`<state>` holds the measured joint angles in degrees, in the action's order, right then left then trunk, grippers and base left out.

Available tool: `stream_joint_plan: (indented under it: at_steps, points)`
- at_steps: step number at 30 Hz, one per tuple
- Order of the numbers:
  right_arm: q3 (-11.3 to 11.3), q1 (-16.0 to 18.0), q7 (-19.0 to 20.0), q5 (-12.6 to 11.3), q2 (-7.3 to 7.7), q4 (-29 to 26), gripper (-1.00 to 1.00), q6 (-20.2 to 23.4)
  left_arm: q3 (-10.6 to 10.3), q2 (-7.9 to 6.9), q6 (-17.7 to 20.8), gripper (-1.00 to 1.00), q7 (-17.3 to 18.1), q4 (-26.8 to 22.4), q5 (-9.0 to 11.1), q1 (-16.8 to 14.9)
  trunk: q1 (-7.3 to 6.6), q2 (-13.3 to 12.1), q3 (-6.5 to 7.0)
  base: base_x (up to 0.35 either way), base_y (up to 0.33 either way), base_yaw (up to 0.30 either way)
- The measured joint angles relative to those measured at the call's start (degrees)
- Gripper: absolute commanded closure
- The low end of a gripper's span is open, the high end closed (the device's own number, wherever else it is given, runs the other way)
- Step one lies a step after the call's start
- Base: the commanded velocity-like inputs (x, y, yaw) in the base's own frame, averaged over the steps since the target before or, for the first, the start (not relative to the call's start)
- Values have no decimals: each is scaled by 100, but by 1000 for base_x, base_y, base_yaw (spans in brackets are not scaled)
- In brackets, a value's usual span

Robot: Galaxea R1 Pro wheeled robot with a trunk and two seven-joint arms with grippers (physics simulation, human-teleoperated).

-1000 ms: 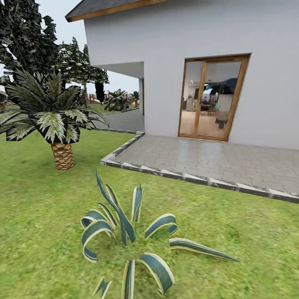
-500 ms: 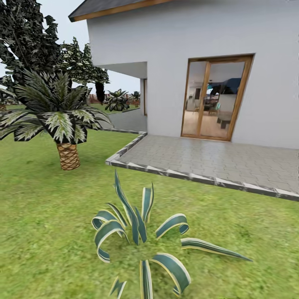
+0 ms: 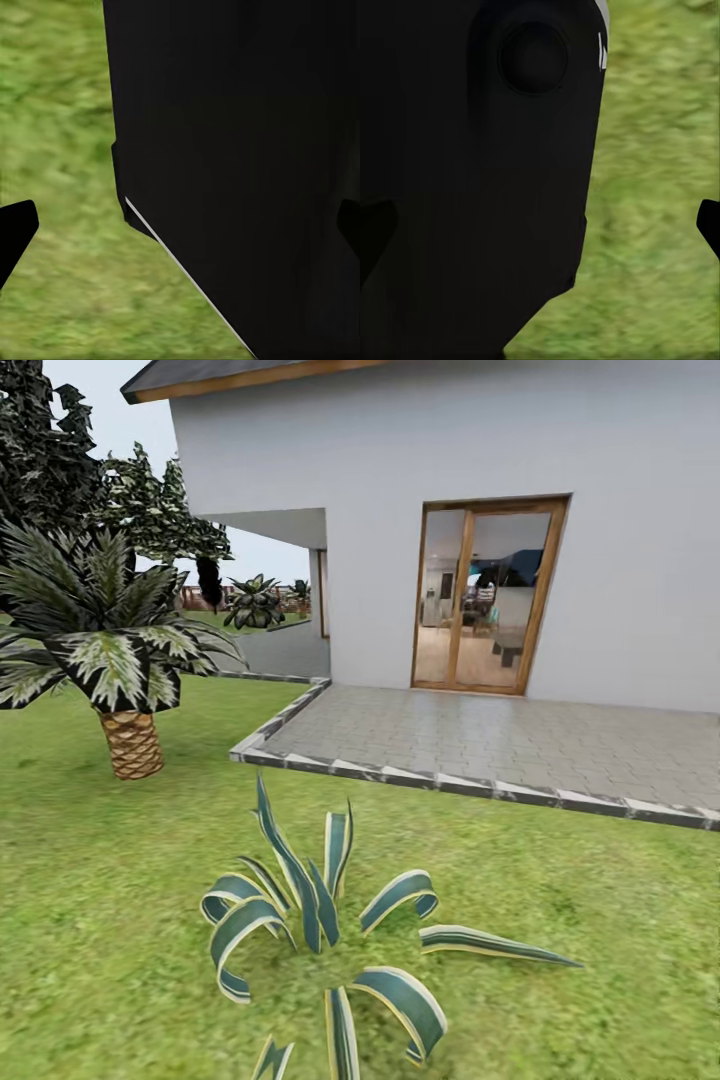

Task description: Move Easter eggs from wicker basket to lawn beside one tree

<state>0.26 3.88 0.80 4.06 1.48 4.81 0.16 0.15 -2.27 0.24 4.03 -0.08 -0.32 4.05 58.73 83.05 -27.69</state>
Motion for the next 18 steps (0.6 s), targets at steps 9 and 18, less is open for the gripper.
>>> stream_joint_plan:
  at_steps: [9, 18]
  points:
    - [0, -2, 0, 6, 0, 0, -100, 0, 0, 0, 8, -100, 7, 0, 0, 0, 0, 0, 0, 0, 310, -1]
    - [0, -1, 0, 8, 0, 0, -100, 0, 0, 0, 8, -100, 7, 0, -1, 0, 0, 0, 0, 0, 337, 0]
